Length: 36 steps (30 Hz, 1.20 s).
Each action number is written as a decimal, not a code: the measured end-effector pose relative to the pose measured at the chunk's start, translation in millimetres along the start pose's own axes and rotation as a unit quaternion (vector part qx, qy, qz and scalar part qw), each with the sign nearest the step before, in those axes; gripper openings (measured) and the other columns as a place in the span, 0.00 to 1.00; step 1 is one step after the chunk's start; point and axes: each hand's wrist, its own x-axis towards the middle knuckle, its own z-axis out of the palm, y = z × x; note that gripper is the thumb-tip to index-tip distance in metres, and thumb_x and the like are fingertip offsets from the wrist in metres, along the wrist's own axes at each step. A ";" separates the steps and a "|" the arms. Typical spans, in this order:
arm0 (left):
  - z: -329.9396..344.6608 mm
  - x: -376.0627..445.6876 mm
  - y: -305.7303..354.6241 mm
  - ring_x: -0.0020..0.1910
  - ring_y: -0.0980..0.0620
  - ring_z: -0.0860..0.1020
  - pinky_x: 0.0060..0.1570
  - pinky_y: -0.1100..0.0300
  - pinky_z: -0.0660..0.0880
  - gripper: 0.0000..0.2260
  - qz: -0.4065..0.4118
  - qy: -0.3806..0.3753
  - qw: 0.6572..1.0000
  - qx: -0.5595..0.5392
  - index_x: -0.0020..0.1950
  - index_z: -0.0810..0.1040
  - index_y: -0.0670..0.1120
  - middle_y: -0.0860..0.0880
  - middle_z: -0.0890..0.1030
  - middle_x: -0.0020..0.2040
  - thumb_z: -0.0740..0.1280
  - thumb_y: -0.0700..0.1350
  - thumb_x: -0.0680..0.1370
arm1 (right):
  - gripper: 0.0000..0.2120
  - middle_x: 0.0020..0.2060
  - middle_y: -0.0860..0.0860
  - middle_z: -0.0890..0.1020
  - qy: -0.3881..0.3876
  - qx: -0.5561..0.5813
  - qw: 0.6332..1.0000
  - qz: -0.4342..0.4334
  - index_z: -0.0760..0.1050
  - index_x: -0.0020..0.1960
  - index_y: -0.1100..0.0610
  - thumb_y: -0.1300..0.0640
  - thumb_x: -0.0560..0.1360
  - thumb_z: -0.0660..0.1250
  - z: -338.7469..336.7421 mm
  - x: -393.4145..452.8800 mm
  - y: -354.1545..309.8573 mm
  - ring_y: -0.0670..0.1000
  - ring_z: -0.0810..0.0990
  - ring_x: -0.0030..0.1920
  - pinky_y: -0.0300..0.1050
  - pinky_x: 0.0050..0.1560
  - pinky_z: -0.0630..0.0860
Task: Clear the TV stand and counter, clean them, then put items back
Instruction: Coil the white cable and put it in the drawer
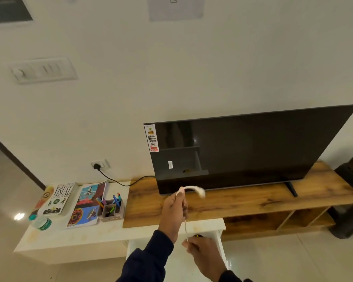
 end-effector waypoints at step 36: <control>-58.4 -13.2 2.8 0.57 0.46 0.83 0.57 0.52 0.80 0.17 -0.145 -0.126 0.981 0.032 0.59 0.80 0.40 0.42 0.85 0.56 0.55 0.47 0.86 | 0.02 0.40 0.45 0.81 -0.042 -0.064 0.990 -0.122 0.79 0.47 0.51 0.54 0.79 0.71 -102.2 40.8 -117.8 0.41 0.78 0.38 0.32 0.37 0.75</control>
